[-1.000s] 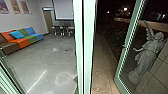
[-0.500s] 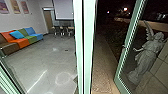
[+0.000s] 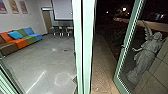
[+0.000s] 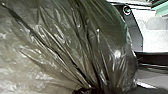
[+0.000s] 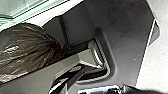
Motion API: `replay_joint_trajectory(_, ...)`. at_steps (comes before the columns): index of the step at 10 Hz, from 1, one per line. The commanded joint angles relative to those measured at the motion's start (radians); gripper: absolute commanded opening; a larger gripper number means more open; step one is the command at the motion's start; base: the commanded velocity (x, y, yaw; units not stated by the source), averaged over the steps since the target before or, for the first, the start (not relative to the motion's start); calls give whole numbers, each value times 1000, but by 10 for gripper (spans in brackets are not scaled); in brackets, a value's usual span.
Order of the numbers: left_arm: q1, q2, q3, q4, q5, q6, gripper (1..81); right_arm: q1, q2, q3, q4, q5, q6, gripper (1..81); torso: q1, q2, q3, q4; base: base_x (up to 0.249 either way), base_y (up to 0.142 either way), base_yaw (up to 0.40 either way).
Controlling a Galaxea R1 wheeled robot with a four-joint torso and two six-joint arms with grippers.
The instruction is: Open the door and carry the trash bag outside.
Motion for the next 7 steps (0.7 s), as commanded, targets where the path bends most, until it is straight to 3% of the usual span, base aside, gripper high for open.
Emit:
replay_joint_trajectory(1, -48, 1, 8, 9, 61, 4, 10, 32, -7, 15, -14, -40, -3, 811, 0, 0, 0, 0, 0, 0, -124)
replay_joint_trajectory(7, -48, -1, 8, 9, 61, 4, 10, 29, -4, 15, -14, -40, -3, 811, 0, 0, 0, 0, 0, 0, -131)
